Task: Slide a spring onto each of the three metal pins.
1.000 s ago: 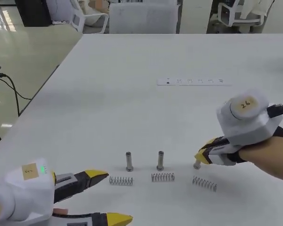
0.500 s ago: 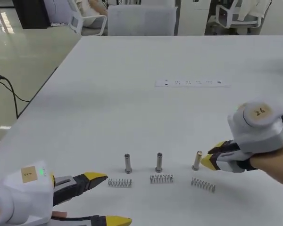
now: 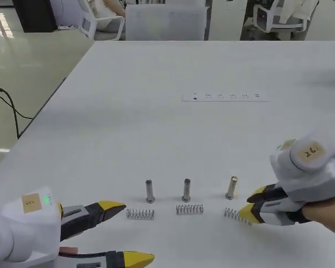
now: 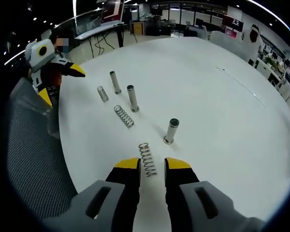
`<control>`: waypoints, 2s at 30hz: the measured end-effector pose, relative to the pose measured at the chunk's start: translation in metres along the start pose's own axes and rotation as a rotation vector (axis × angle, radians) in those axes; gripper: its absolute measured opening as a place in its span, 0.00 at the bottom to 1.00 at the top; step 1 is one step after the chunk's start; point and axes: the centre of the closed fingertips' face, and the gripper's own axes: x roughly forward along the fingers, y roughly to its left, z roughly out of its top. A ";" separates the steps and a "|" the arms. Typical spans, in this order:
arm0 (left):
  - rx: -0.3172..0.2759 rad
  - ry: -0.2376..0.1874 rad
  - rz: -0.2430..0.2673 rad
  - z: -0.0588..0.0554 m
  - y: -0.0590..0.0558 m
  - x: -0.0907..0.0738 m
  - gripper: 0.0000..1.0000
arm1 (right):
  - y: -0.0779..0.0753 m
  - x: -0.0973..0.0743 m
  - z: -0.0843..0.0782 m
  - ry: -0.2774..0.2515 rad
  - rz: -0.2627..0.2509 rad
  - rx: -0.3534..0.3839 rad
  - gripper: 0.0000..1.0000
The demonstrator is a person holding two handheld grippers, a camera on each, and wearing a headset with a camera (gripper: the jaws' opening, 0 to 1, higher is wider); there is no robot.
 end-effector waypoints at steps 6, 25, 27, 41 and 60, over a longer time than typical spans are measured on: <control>-0.003 -0.006 0.003 0.001 0.001 -0.001 0.55 | 0.006 0.006 -0.013 0.060 0.029 -0.021 0.15; -0.006 -0.012 0.001 0.003 0.001 -0.001 0.53 | 0.002 0.010 -0.024 0.111 0.012 -0.083 0.07; -0.002 -0.012 0.000 0.003 0.000 -0.001 0.53 | 0.003 0.007 -0.020 0.104 0.014 -0.084 0.07; 0.002 -0.032 -0.043 0.017 -0.006 -0.001 0.50 | 0.032 -0.007 0.008 0.031 0.095 -0.095 0.07; 0.120 -0.005 -0.190 0.055 -0.018 0.031 0.41 | 0.055 -0.033 0.045 0.023 0.150 -0.237 0.07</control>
